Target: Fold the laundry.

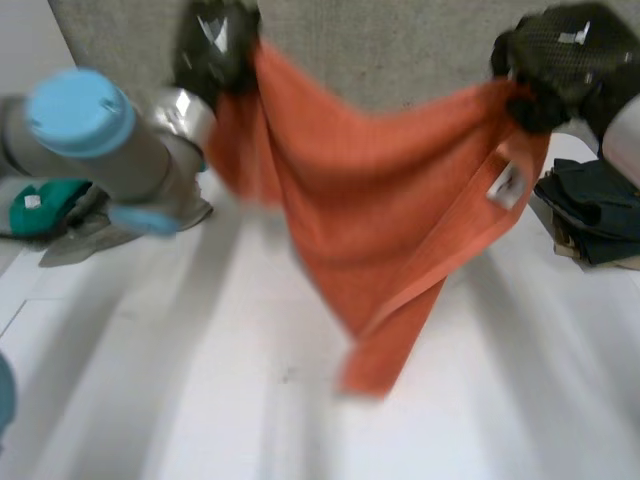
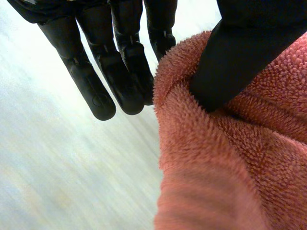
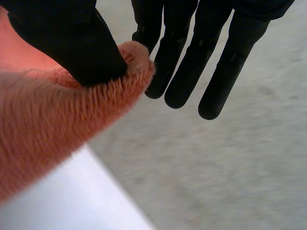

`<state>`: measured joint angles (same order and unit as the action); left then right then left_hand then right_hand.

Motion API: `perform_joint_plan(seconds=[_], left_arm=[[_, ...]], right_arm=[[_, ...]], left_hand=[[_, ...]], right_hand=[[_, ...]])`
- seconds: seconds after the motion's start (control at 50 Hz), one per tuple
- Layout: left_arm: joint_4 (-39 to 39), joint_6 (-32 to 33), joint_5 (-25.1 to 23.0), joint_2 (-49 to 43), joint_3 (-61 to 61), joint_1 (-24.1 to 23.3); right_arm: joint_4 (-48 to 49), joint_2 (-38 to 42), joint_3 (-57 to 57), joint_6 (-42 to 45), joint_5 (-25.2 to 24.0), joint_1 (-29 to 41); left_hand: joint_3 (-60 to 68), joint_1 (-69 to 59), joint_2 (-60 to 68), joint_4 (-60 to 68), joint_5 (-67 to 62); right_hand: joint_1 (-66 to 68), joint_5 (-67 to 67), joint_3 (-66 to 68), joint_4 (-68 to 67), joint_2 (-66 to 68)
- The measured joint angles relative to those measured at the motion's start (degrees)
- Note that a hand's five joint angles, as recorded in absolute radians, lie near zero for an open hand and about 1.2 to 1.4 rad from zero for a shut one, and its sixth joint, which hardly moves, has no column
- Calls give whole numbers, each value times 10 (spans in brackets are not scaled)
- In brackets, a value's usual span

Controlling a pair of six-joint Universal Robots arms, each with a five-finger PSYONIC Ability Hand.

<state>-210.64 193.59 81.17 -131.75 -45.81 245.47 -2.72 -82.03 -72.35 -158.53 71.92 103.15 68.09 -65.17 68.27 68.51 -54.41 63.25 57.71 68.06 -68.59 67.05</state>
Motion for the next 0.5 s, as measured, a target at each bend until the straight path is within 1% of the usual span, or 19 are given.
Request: perform_joint_plan(seconds=[0.04, 0.08, 0.1, 0.16, 0.22, 0.28, 0.36, 0.44, 0.5], left_arm=[[-41, 0, 2, 15, 14, 5], [-65, -1, 3, 23, 24, 9], [-86, -1, 5, 30, 34, 11], [-102, -1, 7, 38, 41, 13], [-100, 1, 7, 45, 25, 12], [-86, 3, 6, 59, -27, 10], [-66, 6, 5, 79, -129, 9], [-48, 14, 6, 89, -241, 8], [-23, 37, 7, 96, -331, 7]], right_arm=[[28, 39, 61, -3, 37, 4], [46, 55, 93, -5, 58, 8], [67, 68, 125, -7, 80, 15], [100, 82, 163, -10, 110, 28], [115, 87, 173, -12, 122, 36], [119, 92, 157, -12, 124, 44], [113, 104, 109, -9, 120, 47], [106, 129, 51, -3, 116, 47], [103, 162, -7, 15, 114, 44]], left_hand=[[0, 0, 0, 0, 0], [0, 0, 0, 0, 0], [0, 0, 0, 0, 0], [0, 0, 0, 0, 0], [0, 0, 0, 0, 0], [0, 0, 0, 0, 0], [0, 0, 1, 0, 0], [2, 0, 2, 2, 0], [2, 0, 2, 2, 0]], right_hand=[[0, 0, 0, 0, 0], [0, 0, 0, 0, 0], [0, 0, 0, 0, 0], [0, 0, 0, 0, 0], [0, 0, 0, 0, 0], [0, 2, 0, 0, 0], [0, 2, 0, 0, 0], [0, 2, 0, 0, 0], [0, 2, 0, 0, 0]])
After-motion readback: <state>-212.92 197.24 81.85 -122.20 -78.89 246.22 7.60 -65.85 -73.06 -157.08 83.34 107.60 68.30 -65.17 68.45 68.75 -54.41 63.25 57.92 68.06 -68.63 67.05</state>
